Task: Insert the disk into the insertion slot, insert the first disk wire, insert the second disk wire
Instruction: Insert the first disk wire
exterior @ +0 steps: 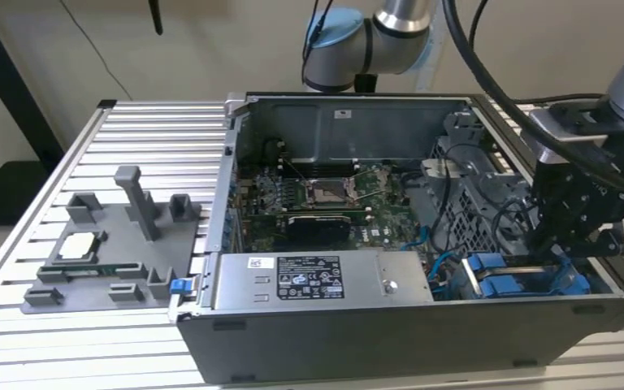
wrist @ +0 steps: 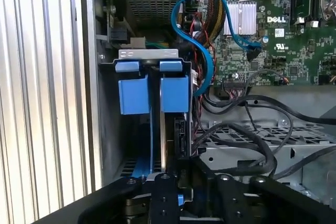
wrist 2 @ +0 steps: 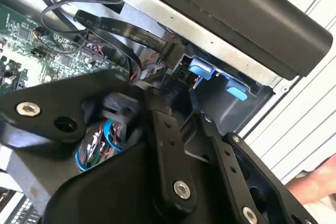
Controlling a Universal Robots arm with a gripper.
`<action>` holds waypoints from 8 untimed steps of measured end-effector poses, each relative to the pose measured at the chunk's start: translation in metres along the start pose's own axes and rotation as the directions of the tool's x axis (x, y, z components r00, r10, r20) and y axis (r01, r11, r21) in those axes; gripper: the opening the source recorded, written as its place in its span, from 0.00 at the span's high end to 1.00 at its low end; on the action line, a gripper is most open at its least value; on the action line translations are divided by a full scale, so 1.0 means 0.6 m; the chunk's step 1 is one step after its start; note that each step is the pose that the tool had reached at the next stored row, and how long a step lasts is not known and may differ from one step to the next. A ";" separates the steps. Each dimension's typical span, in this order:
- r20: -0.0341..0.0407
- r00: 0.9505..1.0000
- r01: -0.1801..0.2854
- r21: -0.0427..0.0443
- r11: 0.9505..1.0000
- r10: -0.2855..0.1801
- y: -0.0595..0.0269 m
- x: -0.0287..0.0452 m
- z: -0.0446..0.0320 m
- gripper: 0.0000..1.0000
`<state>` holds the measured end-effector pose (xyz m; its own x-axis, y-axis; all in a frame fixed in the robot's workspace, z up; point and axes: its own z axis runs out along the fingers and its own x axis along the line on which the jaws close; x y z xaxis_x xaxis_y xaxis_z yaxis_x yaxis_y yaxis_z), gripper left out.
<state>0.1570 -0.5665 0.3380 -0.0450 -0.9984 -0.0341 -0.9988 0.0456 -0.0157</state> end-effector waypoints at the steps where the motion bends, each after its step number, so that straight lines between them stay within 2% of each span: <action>1: 0.000 1.000 0.000 0.000 1.000 0.000 0.000 0.000 -0.005 0.00; 8: 0.000 1.000 0.000 -0.003 1.000 0.000 -0.001 -0.001 -0.039 0.00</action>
<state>0.1570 -0.5665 0.3613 -0.0450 -0.9984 -0.0341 -0.9989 0.0455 -0.0131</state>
